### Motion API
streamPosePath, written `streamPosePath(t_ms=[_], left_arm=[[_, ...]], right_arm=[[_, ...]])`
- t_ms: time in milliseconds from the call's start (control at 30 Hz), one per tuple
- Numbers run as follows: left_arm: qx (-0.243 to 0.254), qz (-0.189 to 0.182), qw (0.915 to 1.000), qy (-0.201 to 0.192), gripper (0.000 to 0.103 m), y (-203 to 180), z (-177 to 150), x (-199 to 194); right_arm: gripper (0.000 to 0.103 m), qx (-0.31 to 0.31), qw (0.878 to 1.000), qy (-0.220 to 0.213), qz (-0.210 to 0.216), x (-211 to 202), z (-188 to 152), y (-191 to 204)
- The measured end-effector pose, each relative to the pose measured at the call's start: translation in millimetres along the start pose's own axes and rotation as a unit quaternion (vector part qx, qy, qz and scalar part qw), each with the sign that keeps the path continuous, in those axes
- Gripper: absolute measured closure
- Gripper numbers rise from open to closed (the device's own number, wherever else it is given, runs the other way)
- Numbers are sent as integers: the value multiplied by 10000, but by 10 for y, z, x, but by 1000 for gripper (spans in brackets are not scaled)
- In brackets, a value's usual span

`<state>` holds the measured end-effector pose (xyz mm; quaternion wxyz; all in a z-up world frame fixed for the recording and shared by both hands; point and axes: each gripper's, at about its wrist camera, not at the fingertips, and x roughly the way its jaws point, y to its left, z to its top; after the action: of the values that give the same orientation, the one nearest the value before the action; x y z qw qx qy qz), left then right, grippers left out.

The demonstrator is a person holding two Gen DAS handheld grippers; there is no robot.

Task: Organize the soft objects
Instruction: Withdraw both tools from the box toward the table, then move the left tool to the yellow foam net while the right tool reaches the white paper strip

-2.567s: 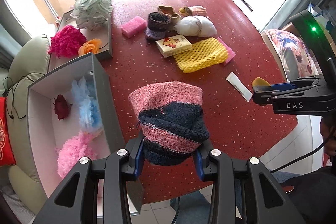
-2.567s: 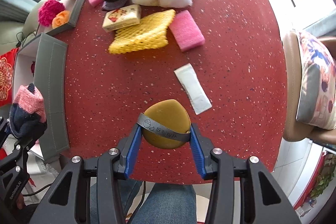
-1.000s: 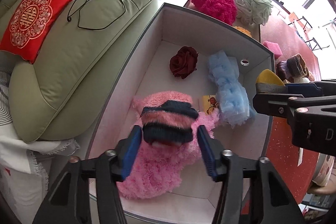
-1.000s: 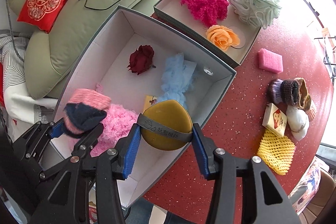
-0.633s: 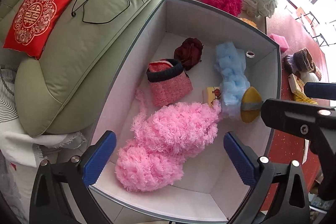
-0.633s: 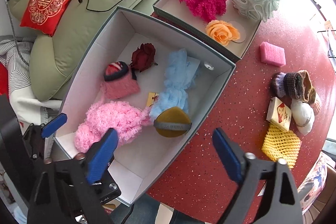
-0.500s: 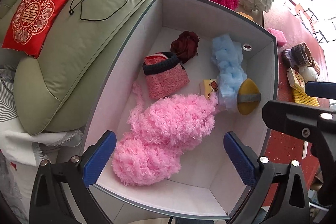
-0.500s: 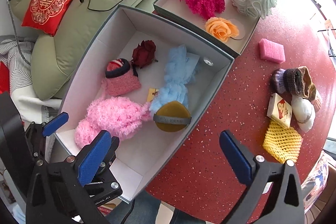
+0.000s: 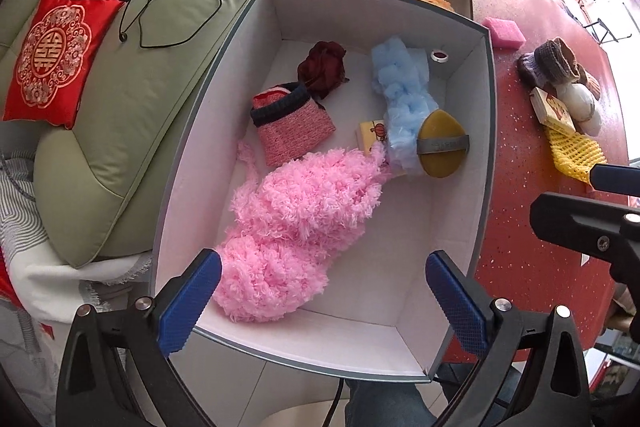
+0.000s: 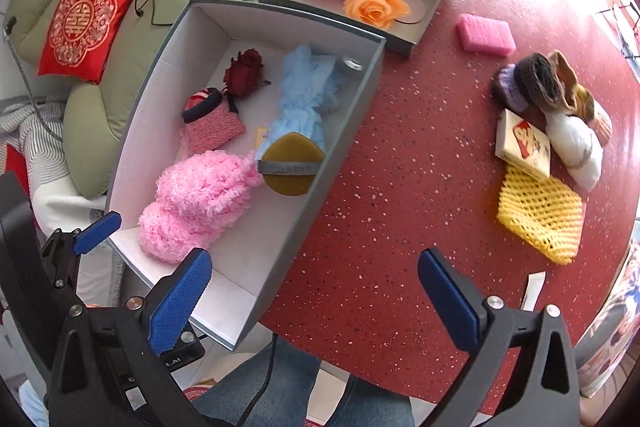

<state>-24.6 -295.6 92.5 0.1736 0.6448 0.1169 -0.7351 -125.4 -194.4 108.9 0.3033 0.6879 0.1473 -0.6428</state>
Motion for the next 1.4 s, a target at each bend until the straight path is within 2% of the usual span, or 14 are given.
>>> streamPosePath(t_ms=[433, 667, 833, 1033, 1233, 1400], left_arm=[[1026, 42, 9946, 133, 0, -802, 57, -143], [1504, 45, 9884, 186, 0, -1263, 67, -165], [1773, 74, 9838, 245, 0, -1518, 16, -160], [1924, 116, 9803, 423, 0, -1753, -50, -94], [1909, 104, 9791, 700, 0, -1953, -78, 23], [1496, -285, 9841, 916, 0, -2173, 79, 98]], right_arm=[[0, 1192, 9927, 42, 158, -19, -520, -987], [0, 2123, 9769, 138, 211, 56, -946, -1671], [0, 2656, 9633, 199, 350, 118, -1173, -2015], [0, 2956, 9540, 203, 455, 172, -1378, -2299], [0, 3231, 9439, 415, 542, 334, -1575, -2514], [0, 3343, 9400, 415, 540, 366, -1671, -2685]])
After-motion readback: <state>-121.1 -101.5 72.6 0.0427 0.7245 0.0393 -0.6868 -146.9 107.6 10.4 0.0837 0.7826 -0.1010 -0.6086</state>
